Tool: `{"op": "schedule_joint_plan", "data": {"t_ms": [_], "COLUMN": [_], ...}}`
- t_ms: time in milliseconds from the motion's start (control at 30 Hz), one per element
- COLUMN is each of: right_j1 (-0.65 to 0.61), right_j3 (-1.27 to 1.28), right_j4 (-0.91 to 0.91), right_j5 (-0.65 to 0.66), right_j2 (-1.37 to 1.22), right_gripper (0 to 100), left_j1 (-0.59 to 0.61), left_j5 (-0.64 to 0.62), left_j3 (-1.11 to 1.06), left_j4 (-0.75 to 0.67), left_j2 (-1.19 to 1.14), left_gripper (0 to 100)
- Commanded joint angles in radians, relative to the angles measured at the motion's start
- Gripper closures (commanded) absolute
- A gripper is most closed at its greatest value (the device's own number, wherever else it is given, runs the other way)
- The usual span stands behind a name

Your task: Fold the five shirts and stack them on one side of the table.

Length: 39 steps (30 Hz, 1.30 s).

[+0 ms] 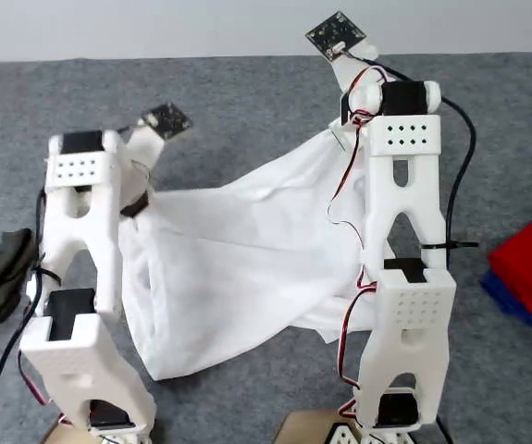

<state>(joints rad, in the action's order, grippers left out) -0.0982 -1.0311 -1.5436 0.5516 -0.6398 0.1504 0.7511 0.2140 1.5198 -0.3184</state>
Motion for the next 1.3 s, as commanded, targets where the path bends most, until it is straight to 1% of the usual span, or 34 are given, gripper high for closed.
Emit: {"op": "schedule_joint_plan", "data": {"t_ms": [0, 67, 133, 200, 333, 433, 500, 700, 900, 967, 1067, 1167, 1267], "right_j1": [-0.008, -0.008, -0.002, 0.001, 0.030, 0.087, 0.137, 0.245, 0.262, 0.268, 0.317, 0.364, 0.384], "right_j3": [-0.051, -0.051, -0.051, -0.051, -0.051, -0.051, -0.051, -0.051, -0.051, -0.051, -0.051, -0.051, -0.051], "right_j4": [-0.031, -0.051, -0.070, -0.085, -0.094, -0.090, -0.088, -0.087, -0.085, -0.061, 0.001, 0.062, 0.122], "right_j5": [-0.011, -0.011, -0.011, -0.011, -0.011, -0.011, -0.011, -0.008, -0.006, -0.006, -0.006, -0.006, -0.006], "right_j2": [0.150, 0.200, 0.255, 0.311, 0.421, 0.504, 0.555, 0.696, 0.848, 0.903, 0.967, 1.018, 1.059], "right_gripper": [98.9, 98.9, 98.9, 98.9, 98.9, 98.9, 98.9, 98.9, 98.9, 98.9, 98.9, 98.9, 98.9], "left_j1": [-0.025, -0.041, -0.051, -0.060, -0.100, -0.101, -0.097, -0.095, -0.094, -0.068, -0.025, 0.044, 0.080], "left_j5": [-0.041, -0.078, -0.157, -0.207, -0.334, -0.433, -0.471, -0.488, -0.488, -0.488, -0.488, -0.488, -0.483], "left_j3": [0.252, 0.392, 0.503, 0.578, 0.621, 0.625, 0.625, 0.622, 0.624, 0.624, 0.619, 0.622, 0.624], "left_j4": [0.160, 0.235, 0.236, 0.235, 0.235, 0.232, 0.232, 0.232, 0.232, 0.232, 0.232, 0.232, 0.232], "left_j2": [0.017, 0.017, 0.032, 0.077, 0.183, 0.272, 0.330, 0.488, 0.611, 0.652, 0.694, 0.726, 0.758], "left_gripper": [99, 99, 100, 100, 100, 99, 99, 99, 99, 99, 99, 99, 99]}}
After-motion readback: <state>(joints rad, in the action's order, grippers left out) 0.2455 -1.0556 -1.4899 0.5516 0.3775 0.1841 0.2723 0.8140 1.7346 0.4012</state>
